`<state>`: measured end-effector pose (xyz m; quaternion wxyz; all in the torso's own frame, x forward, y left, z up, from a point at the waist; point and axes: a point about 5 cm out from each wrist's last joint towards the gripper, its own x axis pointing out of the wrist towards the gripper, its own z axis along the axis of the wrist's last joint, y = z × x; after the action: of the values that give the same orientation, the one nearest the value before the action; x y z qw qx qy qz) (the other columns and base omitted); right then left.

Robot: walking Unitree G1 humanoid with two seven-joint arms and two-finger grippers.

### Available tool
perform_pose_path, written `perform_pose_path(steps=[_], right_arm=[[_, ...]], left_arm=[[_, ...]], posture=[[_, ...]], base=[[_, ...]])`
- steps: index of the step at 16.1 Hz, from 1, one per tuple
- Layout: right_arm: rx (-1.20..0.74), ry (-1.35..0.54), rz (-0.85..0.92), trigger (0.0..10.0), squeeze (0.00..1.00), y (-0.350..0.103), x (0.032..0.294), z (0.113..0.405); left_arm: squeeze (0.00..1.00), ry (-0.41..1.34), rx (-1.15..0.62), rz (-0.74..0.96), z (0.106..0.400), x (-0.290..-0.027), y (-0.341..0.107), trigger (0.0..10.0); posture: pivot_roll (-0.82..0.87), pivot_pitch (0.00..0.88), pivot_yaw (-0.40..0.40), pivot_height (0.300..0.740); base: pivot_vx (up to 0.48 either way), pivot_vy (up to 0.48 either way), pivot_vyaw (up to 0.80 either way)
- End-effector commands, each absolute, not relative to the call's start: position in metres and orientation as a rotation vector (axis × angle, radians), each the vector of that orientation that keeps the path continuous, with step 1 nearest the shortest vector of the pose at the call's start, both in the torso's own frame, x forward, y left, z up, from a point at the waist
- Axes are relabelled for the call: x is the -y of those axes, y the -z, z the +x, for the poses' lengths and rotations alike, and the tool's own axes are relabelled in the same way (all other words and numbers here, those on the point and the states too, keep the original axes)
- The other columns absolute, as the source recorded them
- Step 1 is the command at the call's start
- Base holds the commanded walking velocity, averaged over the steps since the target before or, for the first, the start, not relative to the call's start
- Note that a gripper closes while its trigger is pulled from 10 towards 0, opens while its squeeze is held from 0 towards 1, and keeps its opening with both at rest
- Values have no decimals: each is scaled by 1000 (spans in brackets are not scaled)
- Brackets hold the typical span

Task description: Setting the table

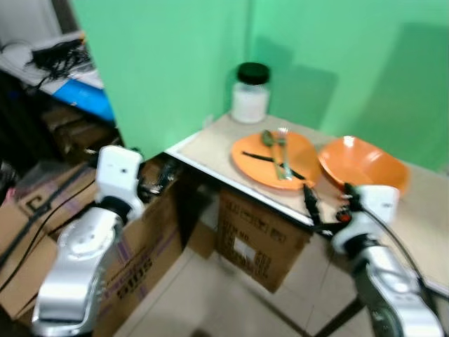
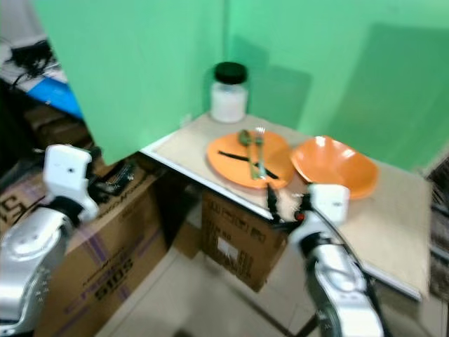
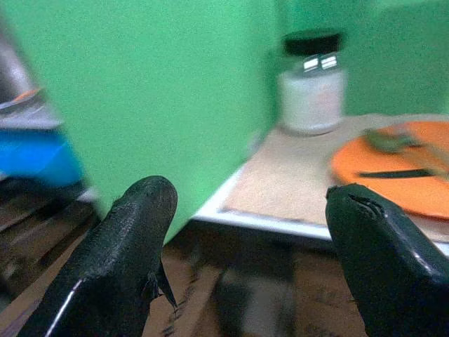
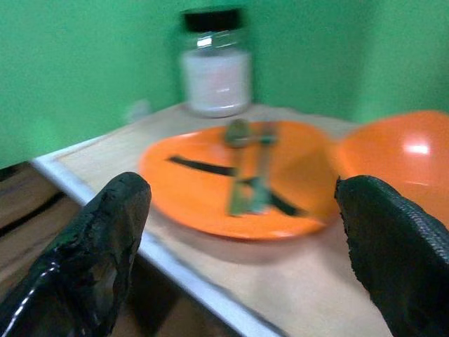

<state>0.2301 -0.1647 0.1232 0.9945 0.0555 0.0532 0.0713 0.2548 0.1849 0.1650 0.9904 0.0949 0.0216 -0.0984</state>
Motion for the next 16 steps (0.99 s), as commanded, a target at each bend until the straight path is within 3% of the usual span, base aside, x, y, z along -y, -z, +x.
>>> perform_pose_path(steps=[1,5,12,14,16], right_arm=[[-93,-122,97,10000,0,-126,170,228],[-91,-121,97,10000,0,-125,173,226],[-41,-136,85,10000,0,-135,174,230],[-38,-138,87,10000,0,-135,176,228],[-33,-136,86,10000,0,-136,176,228]], left_arm=[[0,219,-37,186,255,-181,-167,10000],[0,241,-51,186,255,-178,-162,10000],[0,294,-56,199,266,-175,-161,10000],[0,315,-56,201,267,-171,-160,10000],[0,333,-57,205,270,-172,-159,10000]], posture=[[92,0,-31,740],[81,0,-27,740],[54,0,15,740],[49,0,16,740],[36,0,23,740]], base=[[326,0,0],[327,0,-709],[326,0,0],[326,0,-800],[326,0,0]])
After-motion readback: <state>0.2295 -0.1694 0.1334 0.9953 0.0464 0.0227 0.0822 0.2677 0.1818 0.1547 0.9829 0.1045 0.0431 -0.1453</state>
